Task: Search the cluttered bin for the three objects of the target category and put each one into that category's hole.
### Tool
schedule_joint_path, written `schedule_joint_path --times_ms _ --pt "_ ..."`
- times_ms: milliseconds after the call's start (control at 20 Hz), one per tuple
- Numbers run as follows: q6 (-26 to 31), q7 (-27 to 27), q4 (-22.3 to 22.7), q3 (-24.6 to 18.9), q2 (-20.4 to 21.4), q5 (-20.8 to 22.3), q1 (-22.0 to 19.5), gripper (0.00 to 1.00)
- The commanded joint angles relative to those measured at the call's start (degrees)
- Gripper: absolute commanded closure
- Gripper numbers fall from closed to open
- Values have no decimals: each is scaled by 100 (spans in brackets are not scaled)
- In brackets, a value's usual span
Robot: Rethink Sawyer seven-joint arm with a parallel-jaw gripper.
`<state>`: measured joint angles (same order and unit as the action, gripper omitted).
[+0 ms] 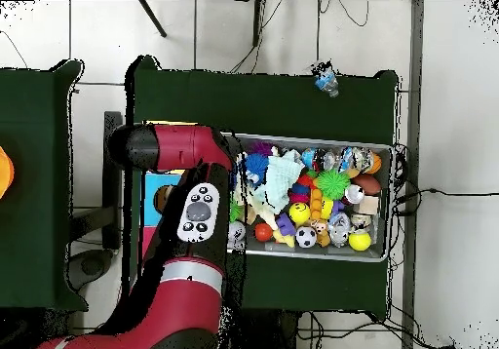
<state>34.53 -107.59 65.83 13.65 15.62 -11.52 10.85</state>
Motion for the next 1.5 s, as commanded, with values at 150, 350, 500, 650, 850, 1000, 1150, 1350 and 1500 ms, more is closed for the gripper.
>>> schedule_joint_path --times_ms 150,350,500,650,850,1000,1150,1350,1500 --pt "481 -778 383 -513 400 -222 -324 100" --pt "1054 -703 470 -378 962 -212 -244 100" --pt "1591 -652 619 -310 1544 -234 -159 100" --pt "2068 -582 629 -226 1921 -177 -120 100" --pt "2231 -440 758 -368 2149 -204 -258 100" --pt "2182 -197 966 -477 2302 -198 -437 100" --pt "1731 87 1414 -556 2393 -136 -687 100" --pt "1230 479 1617 -759 2270 53 -1080 100" --pt "996 722 1712 -924 2232 191 -1360 100"
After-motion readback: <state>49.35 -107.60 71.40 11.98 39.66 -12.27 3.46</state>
